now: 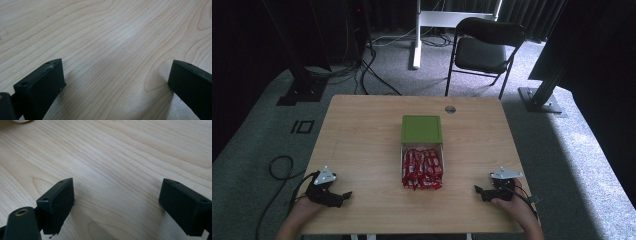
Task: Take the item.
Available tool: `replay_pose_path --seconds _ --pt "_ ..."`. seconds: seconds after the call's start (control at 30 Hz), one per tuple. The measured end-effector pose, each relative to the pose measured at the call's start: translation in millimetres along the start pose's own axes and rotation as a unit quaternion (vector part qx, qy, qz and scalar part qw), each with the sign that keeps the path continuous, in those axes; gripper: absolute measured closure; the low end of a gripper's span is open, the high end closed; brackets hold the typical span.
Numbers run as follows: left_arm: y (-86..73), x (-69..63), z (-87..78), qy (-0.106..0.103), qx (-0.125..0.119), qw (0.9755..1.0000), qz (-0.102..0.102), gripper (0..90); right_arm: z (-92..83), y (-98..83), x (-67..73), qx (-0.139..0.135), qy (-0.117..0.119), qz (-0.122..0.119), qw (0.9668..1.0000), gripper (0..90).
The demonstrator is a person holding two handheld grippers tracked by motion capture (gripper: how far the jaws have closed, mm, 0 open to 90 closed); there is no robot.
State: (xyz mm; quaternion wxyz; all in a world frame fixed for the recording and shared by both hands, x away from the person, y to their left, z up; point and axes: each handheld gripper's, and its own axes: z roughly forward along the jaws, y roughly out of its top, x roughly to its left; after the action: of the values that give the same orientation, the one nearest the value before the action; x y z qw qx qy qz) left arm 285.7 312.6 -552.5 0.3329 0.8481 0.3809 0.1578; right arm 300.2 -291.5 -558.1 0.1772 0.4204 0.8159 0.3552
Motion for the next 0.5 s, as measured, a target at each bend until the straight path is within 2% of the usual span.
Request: replay_pose_path --seconds 0.5 --pt "0.0 0.1 -0.1 0.0 0.0 1.0 0.0 1.5 -0.2 -0.1 0.5 -0.002 -0.004 0.003 1.0 13.8"
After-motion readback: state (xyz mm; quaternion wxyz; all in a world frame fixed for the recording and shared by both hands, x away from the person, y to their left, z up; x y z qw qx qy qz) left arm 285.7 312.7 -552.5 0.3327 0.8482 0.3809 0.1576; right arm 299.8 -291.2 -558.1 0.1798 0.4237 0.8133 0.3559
